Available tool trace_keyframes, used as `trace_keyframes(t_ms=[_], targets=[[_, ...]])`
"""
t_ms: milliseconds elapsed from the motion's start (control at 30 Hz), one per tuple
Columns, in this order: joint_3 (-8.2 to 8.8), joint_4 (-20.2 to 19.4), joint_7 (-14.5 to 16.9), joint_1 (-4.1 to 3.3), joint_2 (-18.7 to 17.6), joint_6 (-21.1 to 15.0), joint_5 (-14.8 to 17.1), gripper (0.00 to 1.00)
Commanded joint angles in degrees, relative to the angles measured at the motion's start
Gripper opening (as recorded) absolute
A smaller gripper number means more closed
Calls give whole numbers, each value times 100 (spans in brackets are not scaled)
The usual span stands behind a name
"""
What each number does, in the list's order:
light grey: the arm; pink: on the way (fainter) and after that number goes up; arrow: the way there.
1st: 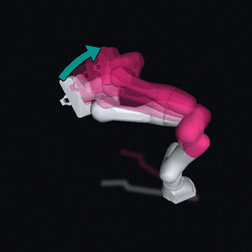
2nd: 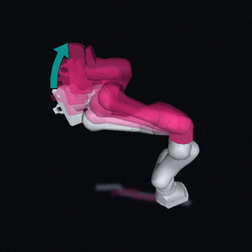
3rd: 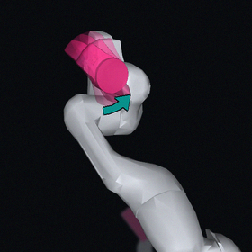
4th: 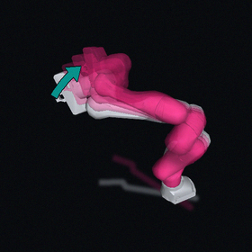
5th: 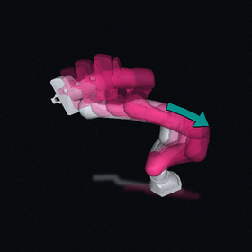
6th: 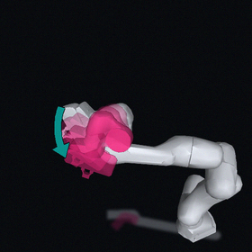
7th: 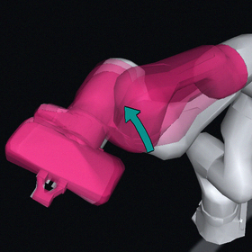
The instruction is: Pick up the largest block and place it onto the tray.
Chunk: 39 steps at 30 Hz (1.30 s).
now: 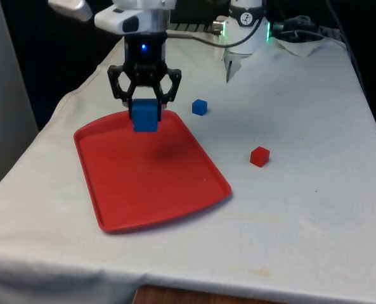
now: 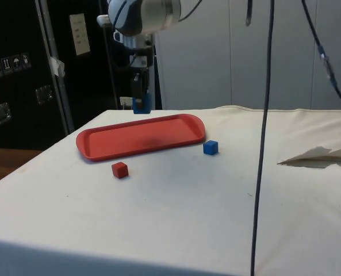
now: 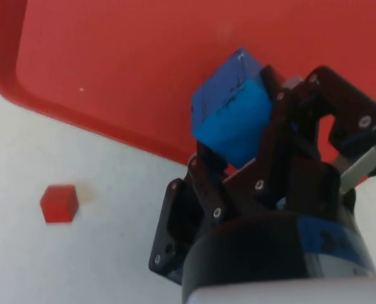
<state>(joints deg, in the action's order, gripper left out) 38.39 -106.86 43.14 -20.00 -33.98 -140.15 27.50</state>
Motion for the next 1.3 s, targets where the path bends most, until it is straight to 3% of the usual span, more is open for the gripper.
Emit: trace_keyframes(t_ms=[0, 167, 233, 267, 300, 500, 533, 567, 833, 1267], targets=[[-69, 97, 103, 109, -103, 17, 103, 0], [40, 384, 430, 155, -533, 86, 584, 0], [63, 516, 579, 206, -745, 109, 802, 0], [138, 470, 561, 120, -739, 74, 814, 0], [74, 561, 625, 218, -814, 120, 871, 0], [143, 859, 882, 304, -1261, 218, 1295, 0], [212, 831, 894, 235, -1278, 189, 1346, 0], [189, 951, 934, 304, -1387, 269, 1409, 0], [292, 1077, 894, 183, -1553, 407, 1495, 0], [264, 1094, 911, 160, -1713, 361, 1553, 0]])
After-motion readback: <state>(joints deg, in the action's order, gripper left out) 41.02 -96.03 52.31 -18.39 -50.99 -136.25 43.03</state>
